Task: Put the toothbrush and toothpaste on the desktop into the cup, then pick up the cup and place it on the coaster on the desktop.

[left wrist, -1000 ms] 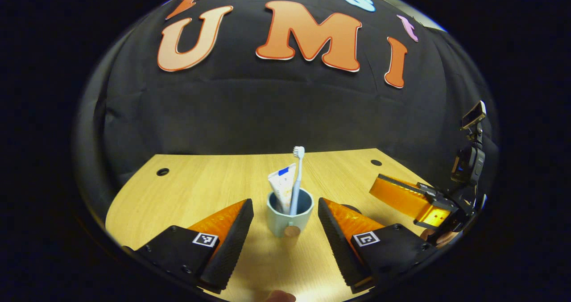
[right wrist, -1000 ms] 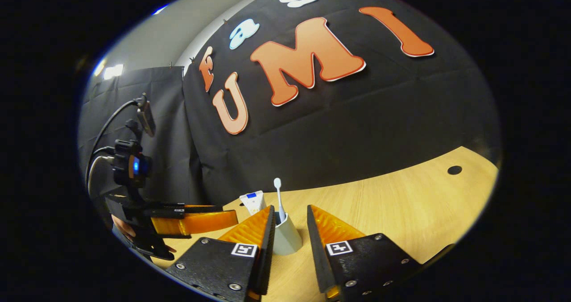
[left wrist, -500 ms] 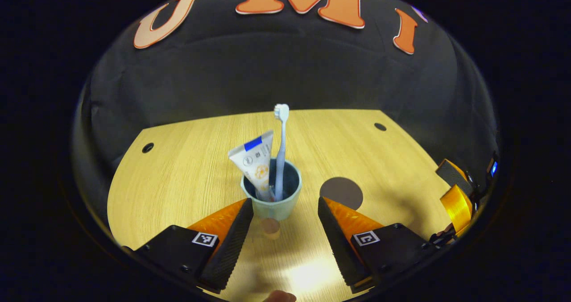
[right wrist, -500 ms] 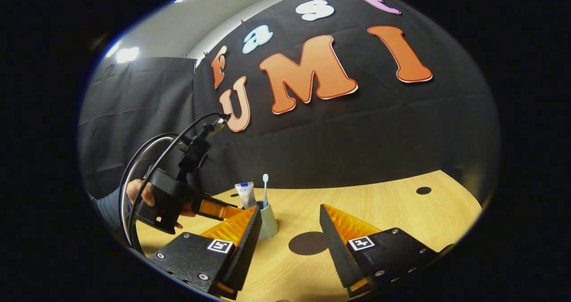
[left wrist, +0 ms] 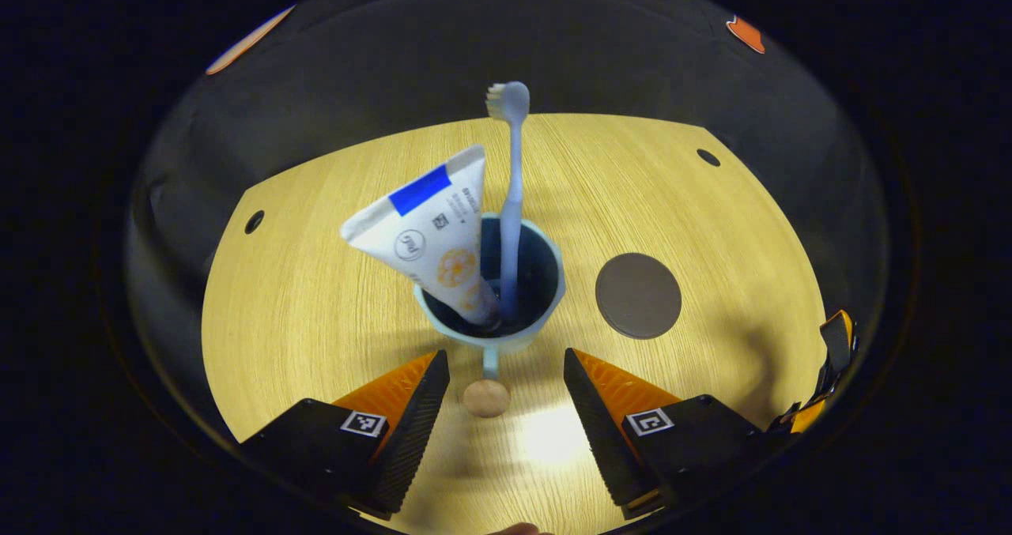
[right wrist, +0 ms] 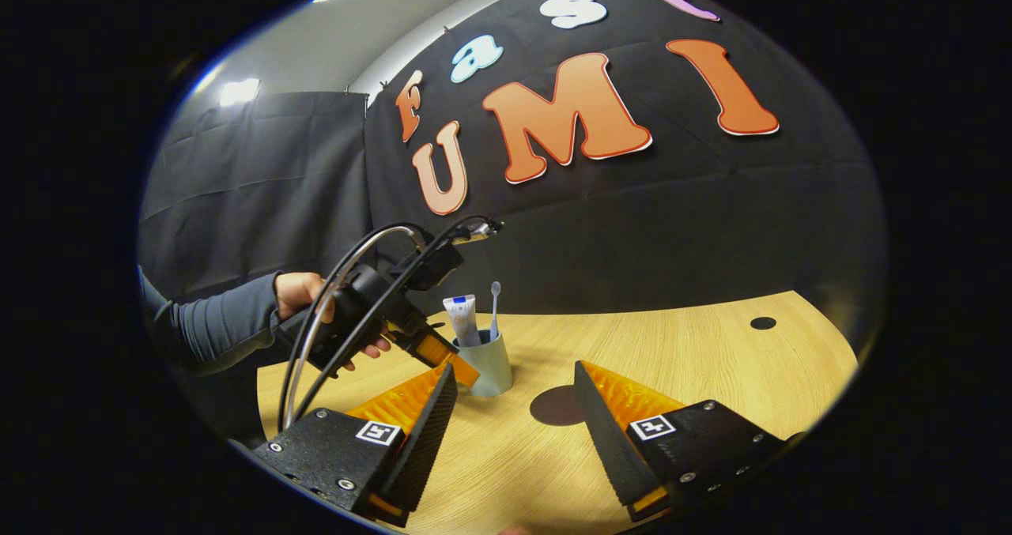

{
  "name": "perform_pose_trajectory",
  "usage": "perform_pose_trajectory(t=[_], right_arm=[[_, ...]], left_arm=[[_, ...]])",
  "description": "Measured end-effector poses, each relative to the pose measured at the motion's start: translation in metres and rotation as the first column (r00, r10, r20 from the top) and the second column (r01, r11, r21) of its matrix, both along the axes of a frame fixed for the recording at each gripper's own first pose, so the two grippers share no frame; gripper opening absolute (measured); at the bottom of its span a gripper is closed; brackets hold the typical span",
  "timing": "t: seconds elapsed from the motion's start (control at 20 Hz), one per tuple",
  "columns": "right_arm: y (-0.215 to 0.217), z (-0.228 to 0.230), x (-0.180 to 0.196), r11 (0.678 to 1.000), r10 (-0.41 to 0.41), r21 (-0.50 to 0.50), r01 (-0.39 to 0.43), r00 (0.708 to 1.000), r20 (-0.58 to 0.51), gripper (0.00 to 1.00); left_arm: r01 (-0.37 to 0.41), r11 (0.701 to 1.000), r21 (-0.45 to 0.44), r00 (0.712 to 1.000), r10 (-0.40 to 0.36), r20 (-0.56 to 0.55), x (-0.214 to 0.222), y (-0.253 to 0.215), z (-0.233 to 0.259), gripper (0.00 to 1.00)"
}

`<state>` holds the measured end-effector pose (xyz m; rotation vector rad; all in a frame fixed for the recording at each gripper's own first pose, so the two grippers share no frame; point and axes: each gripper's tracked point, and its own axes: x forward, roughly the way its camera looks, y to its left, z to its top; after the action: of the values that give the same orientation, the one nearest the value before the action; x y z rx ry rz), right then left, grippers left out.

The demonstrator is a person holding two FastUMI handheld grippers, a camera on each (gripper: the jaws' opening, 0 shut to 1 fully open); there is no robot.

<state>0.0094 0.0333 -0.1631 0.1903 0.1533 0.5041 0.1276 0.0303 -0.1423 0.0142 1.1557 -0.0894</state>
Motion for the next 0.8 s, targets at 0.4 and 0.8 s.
perform_pose_trajectory(t=[0.4, 0.8], right_arm=[[0.001, -0.005, -0.011, 1.000, 0.010, -0.001, -0.011, 1.000, -0.021, 0.95], [0.004, -0.007, -0.015, 1.000, 0.014, -0.004, -0.014, 1.000, -0.021, 0.95]], left_arm=[[-0.057, 0.998, 0.037, 0.991, 0.061, -0.117, 0.003, 0.006, -0.028, 0.66], [-0.114, 0.993, 0.015, 0.991, 0.115, -0.067, 0.052, 0.007, -0.032, 0.33]])
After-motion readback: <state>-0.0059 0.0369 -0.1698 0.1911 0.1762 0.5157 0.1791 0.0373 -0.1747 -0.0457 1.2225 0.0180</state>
